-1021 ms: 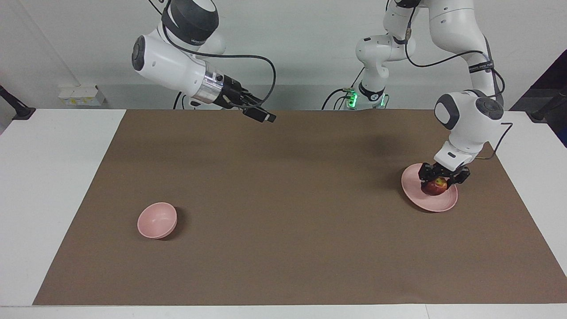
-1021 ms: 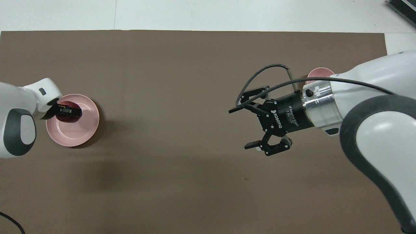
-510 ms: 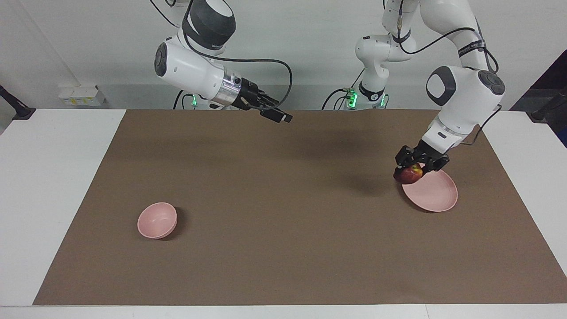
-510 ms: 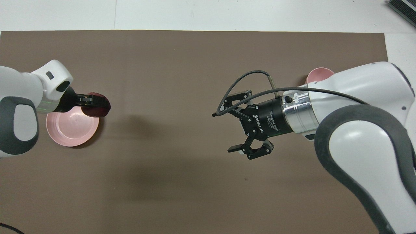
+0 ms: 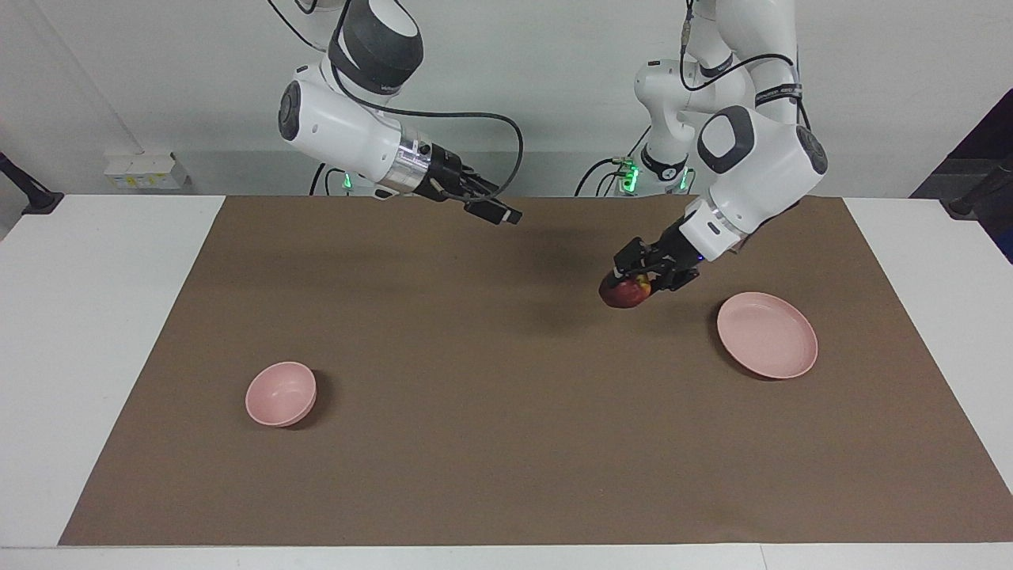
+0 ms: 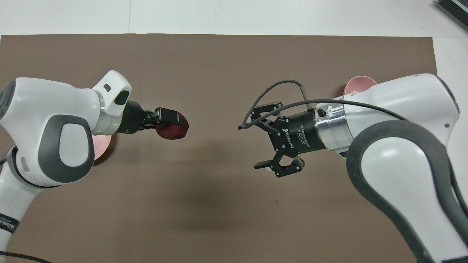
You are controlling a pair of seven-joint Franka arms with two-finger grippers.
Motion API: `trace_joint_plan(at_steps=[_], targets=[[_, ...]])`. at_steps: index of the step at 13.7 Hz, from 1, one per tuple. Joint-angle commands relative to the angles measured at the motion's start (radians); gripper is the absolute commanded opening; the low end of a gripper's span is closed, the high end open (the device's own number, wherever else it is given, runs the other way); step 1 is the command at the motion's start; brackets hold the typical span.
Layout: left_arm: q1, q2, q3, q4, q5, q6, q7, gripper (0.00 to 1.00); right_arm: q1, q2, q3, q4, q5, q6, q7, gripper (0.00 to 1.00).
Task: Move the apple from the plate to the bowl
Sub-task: 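Lift the apple with the left gripper while the right gripper reaches inward, then carry the apple toward the right gripper and let the right gripper grasp it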
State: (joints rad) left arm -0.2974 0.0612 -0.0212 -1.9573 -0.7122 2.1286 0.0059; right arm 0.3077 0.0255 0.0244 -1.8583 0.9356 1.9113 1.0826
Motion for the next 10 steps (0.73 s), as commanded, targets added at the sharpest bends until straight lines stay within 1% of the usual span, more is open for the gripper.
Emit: trace_joint_plan(at_steps=[1,4,6,8,10], targets=[[-0.096,-0.041,0.017,-0.034,-0.129,0.068,-0.056,0.00,0.054,-0.019,0.000,-0.073,0.000,0.145,-0.010,1.00],[-0.207,-0.069,0.017,-0.100,-0.197,0.264,-0.121,0.00,0.031,-0.032,-0.006,-0.122,0.000,0.153,-0.003,1.00],[-0.250,-0.093,0.017,-0.147,-0.249,0.361,-0.126,0.00,-0.037,-0.047,-0.007,-0.156,0.000,0.135,-0.001,1.00],[-0.270,-0.112,0.015,-0.176,-0.295,0.415,-0.124,0.00,-0.082,-0.048,-0.007,-0.162,0.009,0.092,0.041,1.00],[-0.301,-0.120,0.015,-0.192,-0.331,0.468,-0.123,0.00,-0.076,-0.048,-0.007,-0.162,0.009,0.106,0.161,1.00]])
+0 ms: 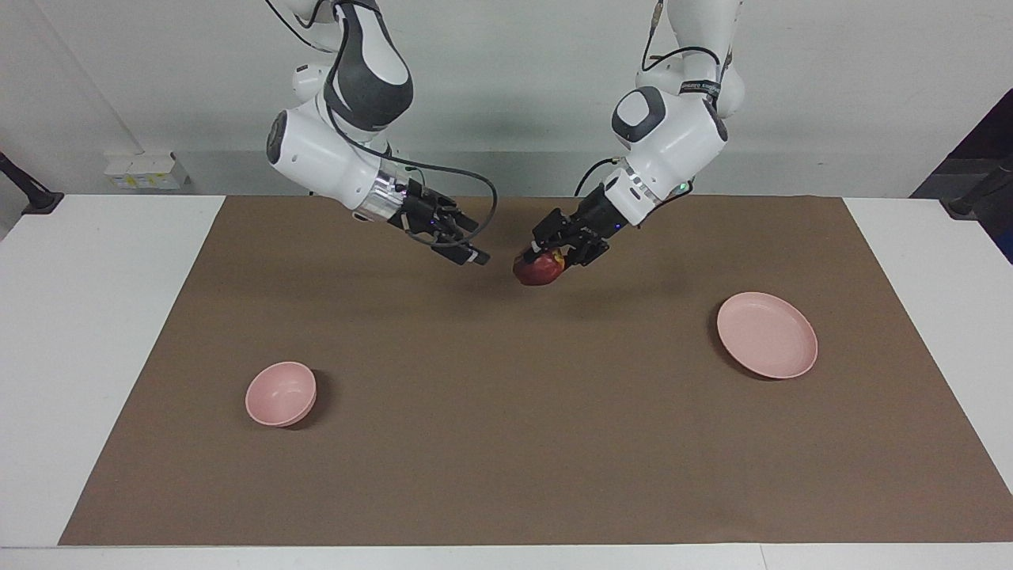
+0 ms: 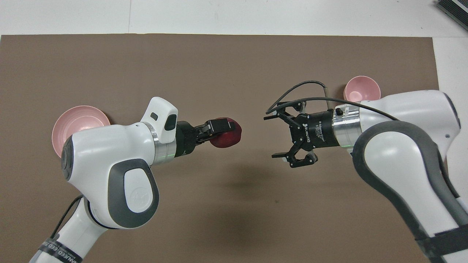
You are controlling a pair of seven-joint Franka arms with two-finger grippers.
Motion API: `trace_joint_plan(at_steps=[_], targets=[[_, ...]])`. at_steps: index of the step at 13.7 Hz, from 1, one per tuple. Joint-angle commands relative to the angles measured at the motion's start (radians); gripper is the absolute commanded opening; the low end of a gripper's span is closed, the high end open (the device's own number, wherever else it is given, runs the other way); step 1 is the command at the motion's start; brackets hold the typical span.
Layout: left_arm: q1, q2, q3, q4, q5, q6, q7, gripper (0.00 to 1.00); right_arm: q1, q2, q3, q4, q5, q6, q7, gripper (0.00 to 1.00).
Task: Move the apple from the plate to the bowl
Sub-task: 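Carry the apple toward the right gripper and let the right gripper grasp it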
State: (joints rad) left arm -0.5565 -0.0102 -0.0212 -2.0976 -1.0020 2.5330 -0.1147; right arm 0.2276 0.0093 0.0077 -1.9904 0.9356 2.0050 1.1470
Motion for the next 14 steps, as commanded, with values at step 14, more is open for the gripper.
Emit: trace_joint_plan(at_steps=[14], targets=[[-0.161,-0.053,0.014,-0.061,-0.158,0.188,0.009,0.00,0.085,-0.011,0.015,-0.059,0.020,0.101,0.119,1.00]])
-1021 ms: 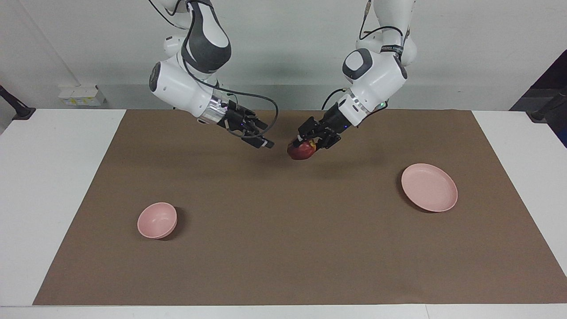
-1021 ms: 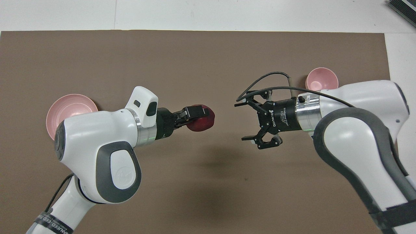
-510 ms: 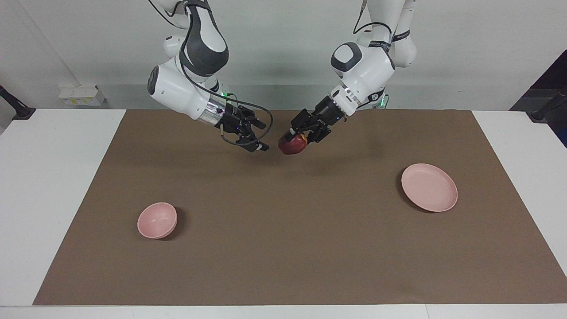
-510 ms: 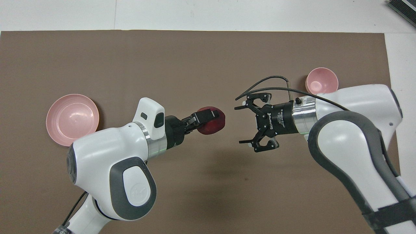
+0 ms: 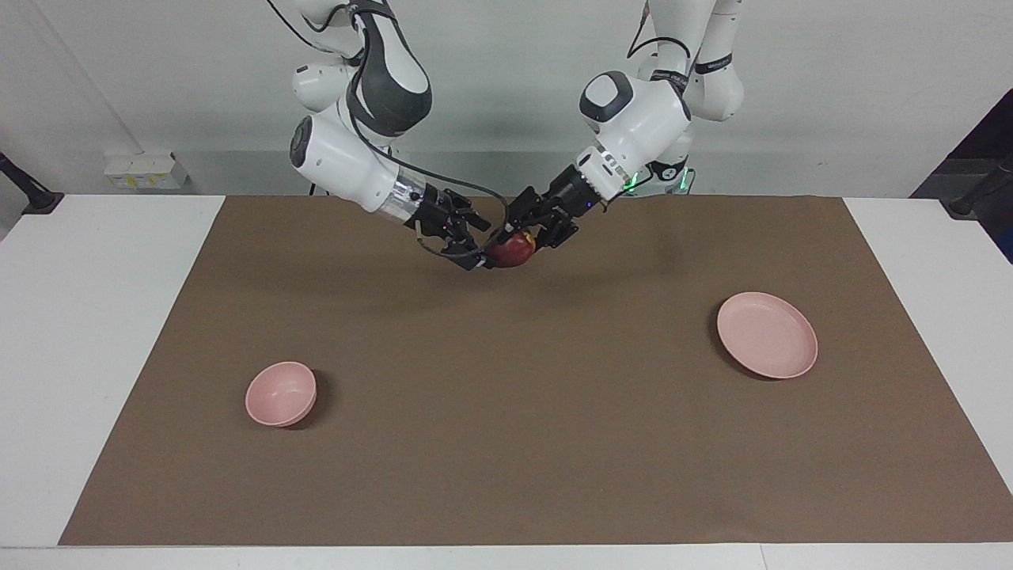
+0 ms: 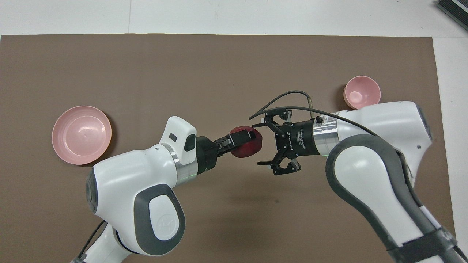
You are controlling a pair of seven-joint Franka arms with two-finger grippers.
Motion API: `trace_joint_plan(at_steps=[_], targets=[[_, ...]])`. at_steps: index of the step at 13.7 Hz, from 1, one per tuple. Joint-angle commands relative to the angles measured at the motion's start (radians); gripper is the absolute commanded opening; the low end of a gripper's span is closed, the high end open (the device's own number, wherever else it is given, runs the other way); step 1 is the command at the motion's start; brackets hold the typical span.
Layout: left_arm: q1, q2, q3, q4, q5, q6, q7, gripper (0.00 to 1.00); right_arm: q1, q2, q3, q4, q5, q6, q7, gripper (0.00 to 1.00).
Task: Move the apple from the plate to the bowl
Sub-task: 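Carry the apple toward the right gripper and let the right gripper grasp it, then carry the apple to the pink bowl with the right gripper while the left withdraws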
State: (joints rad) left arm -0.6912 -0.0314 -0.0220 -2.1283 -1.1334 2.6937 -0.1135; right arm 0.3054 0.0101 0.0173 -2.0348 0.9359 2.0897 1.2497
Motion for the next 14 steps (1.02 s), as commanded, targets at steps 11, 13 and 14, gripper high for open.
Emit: trace_joint_plan(at_steps=[11,13,14], targets=[[-0.039,-0.033,0.014,-0.028,-0.026,0.014,-0.003,0.00,0.031,-0.004,0.006,-0.001,0.052,0.023,0.004,0.00],[-0.039,-0.032,0.016,-0.024,-0.026,0.009,-0.021,0.02,0.031,-0.004,0.006,-0.001,0.052,0.024,0.000,0.00],[-0.039,-0.030,0.016,-0.022,-0.026,0.008,-0.032,0.05,0.031,-0.005,0.006,-0.001,0.052,0.024,0.000,0.00]])
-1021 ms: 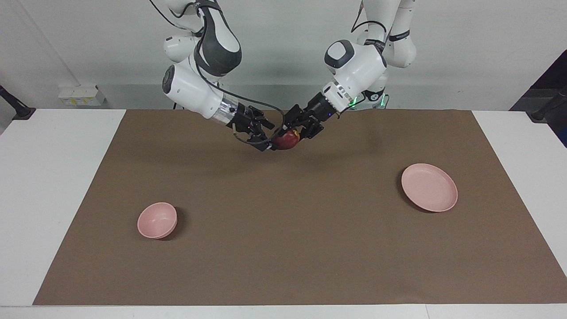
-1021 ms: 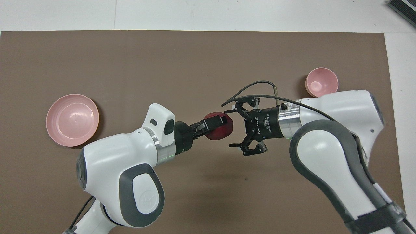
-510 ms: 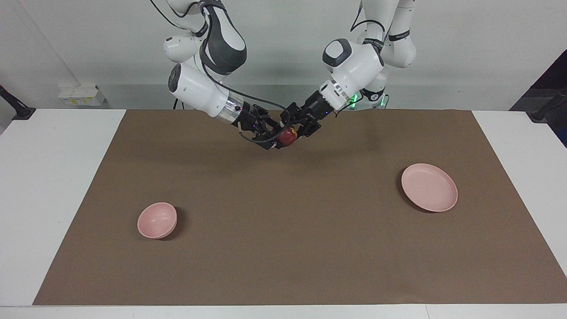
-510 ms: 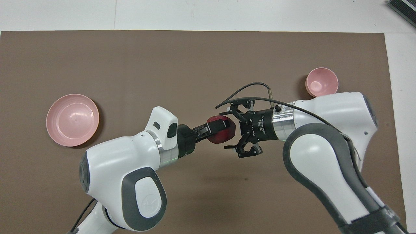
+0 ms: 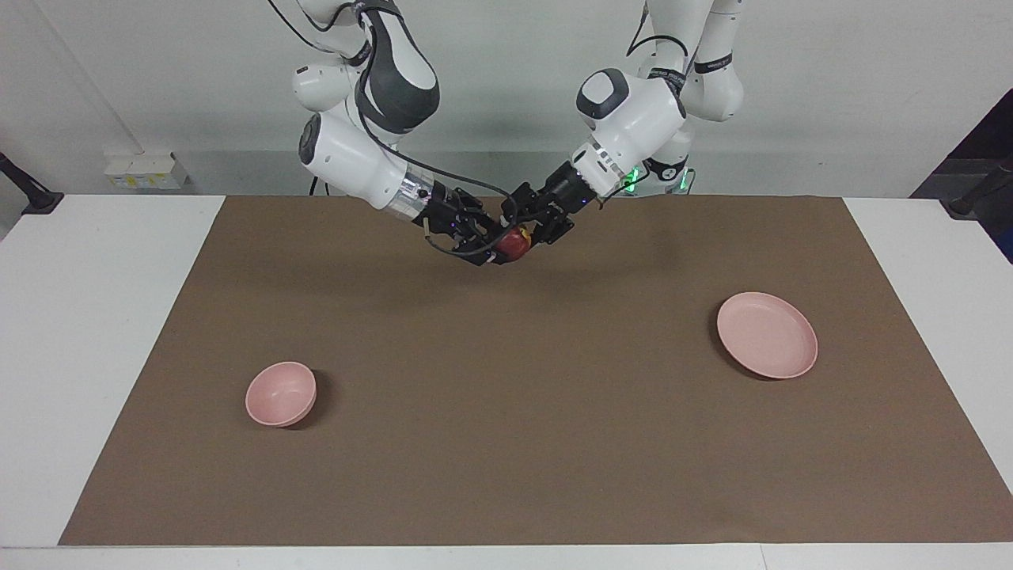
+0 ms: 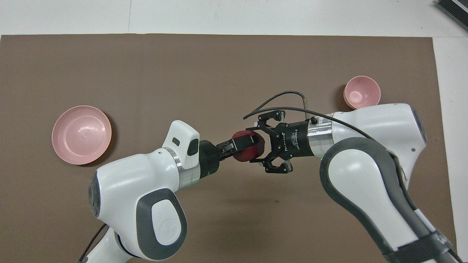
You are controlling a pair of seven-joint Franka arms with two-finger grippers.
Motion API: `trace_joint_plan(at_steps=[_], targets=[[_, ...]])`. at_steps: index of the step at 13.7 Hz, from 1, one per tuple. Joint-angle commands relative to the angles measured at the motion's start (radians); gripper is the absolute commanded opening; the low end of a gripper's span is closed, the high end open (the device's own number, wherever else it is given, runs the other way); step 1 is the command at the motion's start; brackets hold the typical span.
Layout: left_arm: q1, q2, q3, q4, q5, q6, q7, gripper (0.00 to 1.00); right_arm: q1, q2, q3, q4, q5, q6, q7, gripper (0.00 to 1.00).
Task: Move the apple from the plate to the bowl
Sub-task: 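Carry the apple to the pink bowl with the right gripper while the left withdraws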
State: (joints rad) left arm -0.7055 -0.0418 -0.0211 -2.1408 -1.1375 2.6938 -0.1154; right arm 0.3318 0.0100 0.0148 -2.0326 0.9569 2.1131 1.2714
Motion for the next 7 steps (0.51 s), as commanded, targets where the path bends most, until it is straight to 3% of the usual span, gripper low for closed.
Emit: trace_joint_plan(at_steps=[1,3,5,7], targets=[[-0.025,-0.020,0.015,-0.010,-0.022,0.008,-0.033,0.11,0.004,-0.004,0.008,-0.003,0.031,0.001,-0.023,0.00],[-0.025,-0.010,0.015,0.005,-0.021,0.011,-0.036,0.62,0.003,-0.004,0.008,-0.001,0.031,-0.001,-0.023,0.00],[-0.025,-0.009,0.015,0.007,-0.019,0.009,-0.058,0.71,0.003,-0.004,0.008,-0.001,0.031,-0.001,-0.023,0.00],[-0.025,-0.009,0.017,0.007,-0.016,0.011,-0.058,1.00,0.001,-0.004,0.008,-0.001,0.031,-0.004,-0.027,0.00]])
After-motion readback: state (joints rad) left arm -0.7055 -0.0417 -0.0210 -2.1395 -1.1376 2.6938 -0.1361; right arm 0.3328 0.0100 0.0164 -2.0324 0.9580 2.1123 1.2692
